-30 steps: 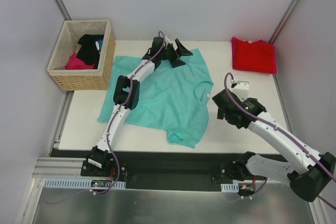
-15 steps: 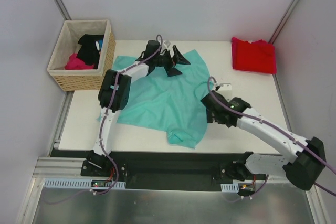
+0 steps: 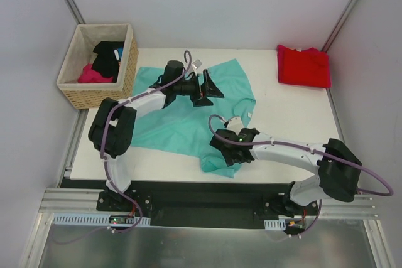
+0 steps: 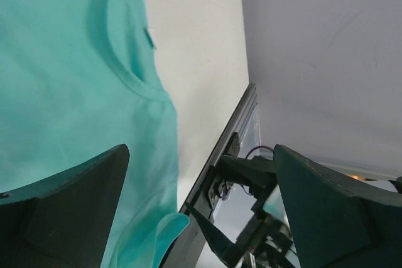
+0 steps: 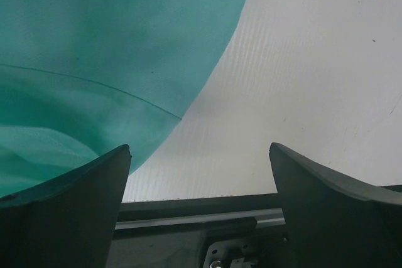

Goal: Fold and stack the t-shirts
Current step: Flatten out the tshirt

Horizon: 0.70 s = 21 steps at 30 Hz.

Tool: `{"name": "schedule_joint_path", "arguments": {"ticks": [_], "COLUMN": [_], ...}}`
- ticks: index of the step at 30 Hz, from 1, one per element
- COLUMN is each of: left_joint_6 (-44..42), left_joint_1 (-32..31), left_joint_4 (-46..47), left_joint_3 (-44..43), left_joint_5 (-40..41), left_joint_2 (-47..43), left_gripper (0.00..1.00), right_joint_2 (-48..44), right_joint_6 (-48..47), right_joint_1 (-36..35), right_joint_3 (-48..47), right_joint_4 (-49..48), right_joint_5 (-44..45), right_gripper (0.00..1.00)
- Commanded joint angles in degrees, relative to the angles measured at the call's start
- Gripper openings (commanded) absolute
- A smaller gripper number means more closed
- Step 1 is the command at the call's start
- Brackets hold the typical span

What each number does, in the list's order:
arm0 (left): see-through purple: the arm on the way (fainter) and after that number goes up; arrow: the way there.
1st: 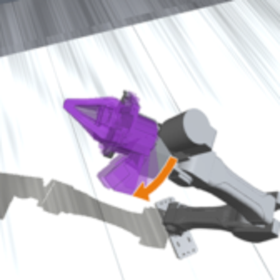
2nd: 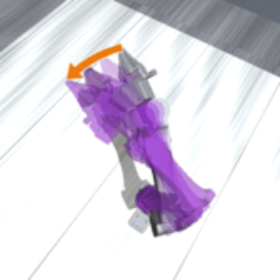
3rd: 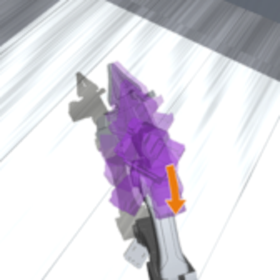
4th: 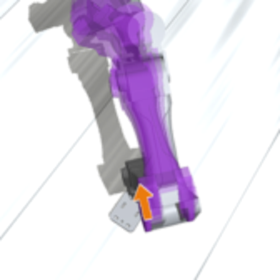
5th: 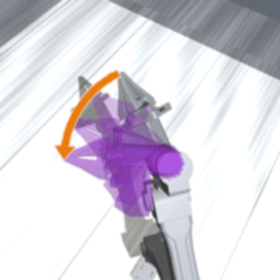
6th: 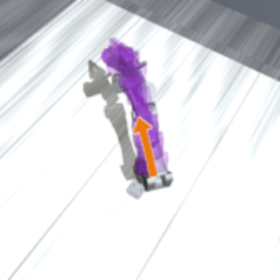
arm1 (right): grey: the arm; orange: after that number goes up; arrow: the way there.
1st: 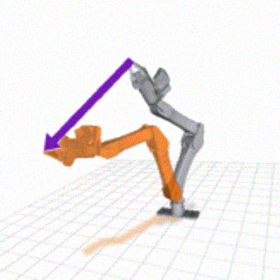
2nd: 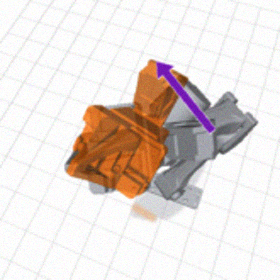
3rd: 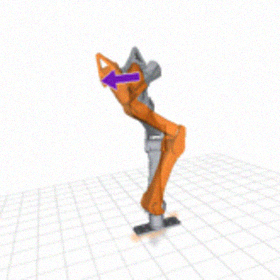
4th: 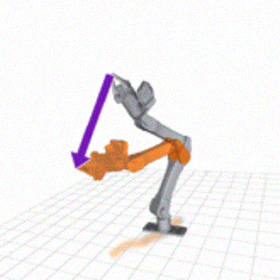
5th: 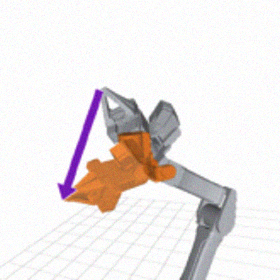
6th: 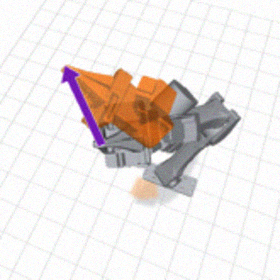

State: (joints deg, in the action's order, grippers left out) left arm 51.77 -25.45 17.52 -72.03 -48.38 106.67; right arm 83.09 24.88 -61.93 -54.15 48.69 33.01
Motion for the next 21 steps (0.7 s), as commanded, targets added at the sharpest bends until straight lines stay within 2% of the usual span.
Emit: {"name": "schedule_joint_path", "arguments": {"ticks": [1, 10, 21], "left_joint_6": [-3.1, 1.8, 1.1], "left_joint_1": [-4.2, -6.8, -6.9], "left_joint_4": [1.7, 11.6, 11.3], "left_joint_3": [0.0, -5.0, -5.6], "left_joint_5": [-0.6, -1.5, 0.4], "left_joint_2": [5.0, 16.8, 21.8], "left_gripper": [0.99, 0.99, 0.99], "right_joint_2": [-0.6, -3.4, 3.8], "right_joint_6": [3.5, 5.3, 7.7], "right_joint_1": [-1.7, -2.8, -5.9], "right_joint_3": [-1.7, -2.5, 0.1], "right_joint_4": [3.0, 7.0, 2.0], "right_joint_5": [1.7, 3.6, 0.3], "right_gripper": [0.97, 0.97, 0.97]}}
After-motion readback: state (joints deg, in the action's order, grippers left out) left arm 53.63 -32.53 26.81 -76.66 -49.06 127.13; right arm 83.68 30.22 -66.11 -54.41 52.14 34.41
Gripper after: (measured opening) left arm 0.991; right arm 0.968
